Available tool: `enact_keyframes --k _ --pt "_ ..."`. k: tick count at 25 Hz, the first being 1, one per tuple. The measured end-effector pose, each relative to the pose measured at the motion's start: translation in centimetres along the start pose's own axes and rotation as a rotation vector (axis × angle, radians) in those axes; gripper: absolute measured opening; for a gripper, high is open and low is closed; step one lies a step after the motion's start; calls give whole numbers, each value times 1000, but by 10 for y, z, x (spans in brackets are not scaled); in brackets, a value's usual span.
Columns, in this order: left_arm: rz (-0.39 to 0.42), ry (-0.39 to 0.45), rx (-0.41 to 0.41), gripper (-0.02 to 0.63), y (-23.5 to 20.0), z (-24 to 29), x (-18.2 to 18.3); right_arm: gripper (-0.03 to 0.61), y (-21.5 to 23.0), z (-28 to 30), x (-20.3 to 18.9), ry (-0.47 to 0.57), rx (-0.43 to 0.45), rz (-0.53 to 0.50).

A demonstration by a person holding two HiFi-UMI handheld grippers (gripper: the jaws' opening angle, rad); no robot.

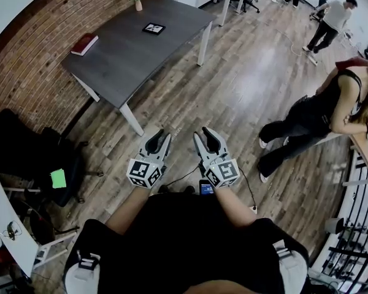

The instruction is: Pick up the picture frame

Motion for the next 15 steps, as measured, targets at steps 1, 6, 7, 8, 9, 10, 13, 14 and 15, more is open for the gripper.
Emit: enact_keyframes --k 1,6,7,8,9,10,13,14,15 --pt "-2 -1 1 91 2 2 -1 135 3 -2 0 -3 -1 -2" --pt "-7 1 13 91 13 18 -4 135 24 -12 3 -17 -1 5" --pt "-6 2 15 92 16 22 -4 135 29 -14 4 -16 1 6" --pt "-5 3 18 91 19 27 -4 135 33 -16 6 -16 4 7" --pt "-5 3 20 92 21 30 -4 135 38 -17 7 -16 9 8" --pt "-5 4 24 91 23 34 -5 135 41 -17 8 -18 14 8" --pt "-9 6 35 92 25 44 -7 135 54 -15 6 -25 27 9" --pt "-9 5 38 92 26 48 -7 135 58 -14 7 -27 29 10" --pt "-8 4 40 92 26 52 -7 135 63 -11 7 -29 32 11"
Point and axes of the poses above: the fingertips, and each gripper's own axes: z forward along the fingers, y to its right, x out of its top, the point moved 3 cm from there along -z, backward along the fingers, and after that the axes turned 8 degrees about z, right-handed, at the moved point
